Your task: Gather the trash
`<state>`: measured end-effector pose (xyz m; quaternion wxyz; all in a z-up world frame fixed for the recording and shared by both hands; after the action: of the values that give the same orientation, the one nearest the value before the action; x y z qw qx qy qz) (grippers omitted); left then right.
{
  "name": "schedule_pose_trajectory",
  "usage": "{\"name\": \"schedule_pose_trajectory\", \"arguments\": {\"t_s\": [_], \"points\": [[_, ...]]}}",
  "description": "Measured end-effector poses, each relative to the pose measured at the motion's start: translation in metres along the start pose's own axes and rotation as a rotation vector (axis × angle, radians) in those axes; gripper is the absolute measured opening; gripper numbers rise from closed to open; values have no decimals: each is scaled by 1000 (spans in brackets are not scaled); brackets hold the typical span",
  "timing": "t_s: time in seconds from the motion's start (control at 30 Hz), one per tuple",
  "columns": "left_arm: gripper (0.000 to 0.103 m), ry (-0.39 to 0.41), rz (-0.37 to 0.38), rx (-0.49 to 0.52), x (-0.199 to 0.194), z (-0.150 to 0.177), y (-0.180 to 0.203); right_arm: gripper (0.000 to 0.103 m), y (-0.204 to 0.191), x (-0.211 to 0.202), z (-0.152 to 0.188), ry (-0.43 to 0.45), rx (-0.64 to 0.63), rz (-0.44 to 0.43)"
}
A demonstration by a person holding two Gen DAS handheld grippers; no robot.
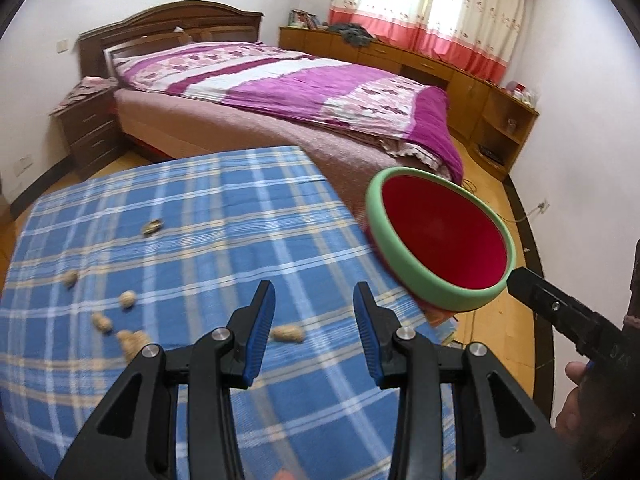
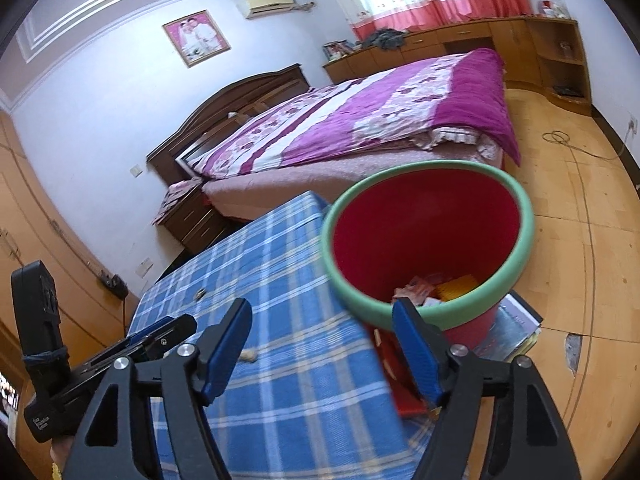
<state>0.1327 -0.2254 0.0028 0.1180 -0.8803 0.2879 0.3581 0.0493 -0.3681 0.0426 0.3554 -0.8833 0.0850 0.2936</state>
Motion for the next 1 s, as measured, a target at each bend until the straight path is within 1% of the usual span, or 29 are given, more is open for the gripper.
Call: {"name": "schedule_pose_trajectory", "arguments": {"t_s": [0.17,0.2,0.23,0.47,0.67,0.87,1.0], "points": [[41,6,-32,-42,-21,17,-21,78,-29,-4,21,-16,-43,-25],[41,7,-41,-54,-26,22,-27,82,-33,-5,23,-17,-50,-27],[41,9,-49,-61,-30,25,-31,83,-39,-5,28,-17,-60,-29],[41,24,-114,-116,-57,49,-63,83,-68,-8,55,-33,-110,-37],[41,26,-166,-162,-73,73,-88,83,-88,-11,76,-25,-162,-36],[41,52,-240,-186,-89,89,-106,85,-103,-14,92,8,-223,-23],[41,68,-277,-188,-95,95,-113,86,-109,-14,104,3,-255,-26]]}}
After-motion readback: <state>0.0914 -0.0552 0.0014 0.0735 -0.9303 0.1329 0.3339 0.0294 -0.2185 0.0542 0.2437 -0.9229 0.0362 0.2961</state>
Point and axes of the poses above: each gripper's, at about its wrist camera, not at the fingertips, and x roughly the way its jaws point, y to its right, z to its underside, the point moved 10 cm from there along x, roughly the way its jaws point, and after that the axes turned 12 degrees about x, right-handed, at the moved point
